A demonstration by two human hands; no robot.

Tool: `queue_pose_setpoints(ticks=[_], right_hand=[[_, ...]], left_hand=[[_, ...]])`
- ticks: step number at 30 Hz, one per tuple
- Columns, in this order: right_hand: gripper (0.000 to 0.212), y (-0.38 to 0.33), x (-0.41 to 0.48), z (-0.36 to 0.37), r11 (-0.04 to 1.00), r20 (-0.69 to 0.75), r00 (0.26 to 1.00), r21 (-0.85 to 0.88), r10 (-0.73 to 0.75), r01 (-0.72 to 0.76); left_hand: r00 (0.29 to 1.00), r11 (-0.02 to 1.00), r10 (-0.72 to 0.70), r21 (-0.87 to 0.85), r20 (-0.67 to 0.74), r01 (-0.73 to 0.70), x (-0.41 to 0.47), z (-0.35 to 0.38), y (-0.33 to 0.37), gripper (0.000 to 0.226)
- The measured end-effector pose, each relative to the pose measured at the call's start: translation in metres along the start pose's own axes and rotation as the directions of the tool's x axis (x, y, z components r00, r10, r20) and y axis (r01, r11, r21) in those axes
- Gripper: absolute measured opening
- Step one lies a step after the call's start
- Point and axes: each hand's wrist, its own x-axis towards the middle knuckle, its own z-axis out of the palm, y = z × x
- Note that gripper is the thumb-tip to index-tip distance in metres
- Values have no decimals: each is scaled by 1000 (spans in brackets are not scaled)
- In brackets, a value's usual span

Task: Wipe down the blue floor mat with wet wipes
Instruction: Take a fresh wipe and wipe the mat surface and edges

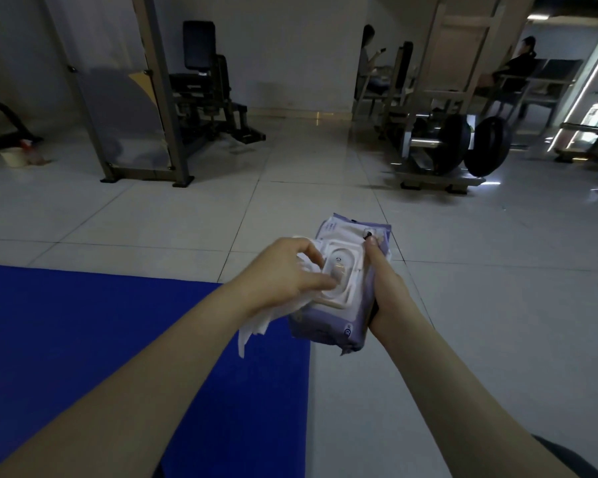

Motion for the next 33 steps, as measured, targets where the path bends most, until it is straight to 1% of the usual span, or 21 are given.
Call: queue_pose_setpoints(ticks=[2,3,5,7,9,11,14,16,17,18,19,21,23,24,26,28,30,32,33], right_hand=[[87,-4,-10,4,1000,75,997,16,-10,9],[75,-5,-13,2,1000,130,991,16,-24,22],[54,-7,-18,-5,999,237,971,-2,-40,42],[46,-10,-24,-8,996,279,958,-47,-58,74],[44,-10,-26,-6,984,243,965,-119,-102,134],[35,-9,-27,-5,972,192,970,-156,-146,177],[19,-10,-24,-5,958,39,978,-197,-206,210],[20,-12,-19,-9,958,-50,975,-203,-218,204],[23,-12,-17,-12,961,-75,973,-186,-220,203],[27,-12,-14,-14,964,-99,969,-168,-224,206],[30,-13,-11,-18,964,-125,964,-155,-235,215],[33,-16,-5,-26,963,-179,951,-144,-253,229],[36,-20,0,-32,971,-208,951,-121,-229,207],[38,-21,3,-35,976,-215,954,-109,-208,189],[42,-21,7,-38,983,-215,962,-99,-170,152],[47,-19,9,-38,989,-166,976,-58,-141,133],[55,-17,5,-35,992,-61,990,-19,-125,124],[78,-16,0,-32,995,43,994,-29,-98,99],[85,-15,-1,-32,995,75,993,-44,-91,94]], left_hand=[[999,997,25,69,-44,-22,2,8,-1,33],[997,997,25,68,-78,-20,4,10,-2,33],[992,1000,6,-23,-127,-9,7,12,-4,32],[988,994,-6,-106,-151,-11,10,14,-7,30],[980,995,0,-96,-200,-19,14,18,-11,28],[973,998,-2,-69,-232,-14,16,24,-12,28],[960,1000,4,20,-279,1,15,31,-8,32],[939,995,-28,78,-344,59,11,28,-6,46],[932,993,-63,75,-357,96,11,26,-7,54],[933,989,-112,58,-342,140,13,24,-10,59],[945,986,-154,12,-290,164,16,22,-14,60],[970,973,-180,-177,-163,150,20,20,-18,52],[982,923,-158,-369,-107,108,17,17,-10,41],[985,895,-143,-437,-91,90,15,16,-5,37],[994,887,-95,-458,-49,62,14,15,0,36],[998,906,-70,-419,6,66,15,21,0,34],[993,923,-106,-368,43,115,17,29,-4,36],[985,924,-163,-341,56,173,20,36,-11,42],[982,925,-180,-327,64,190,21,38,-13,43]])
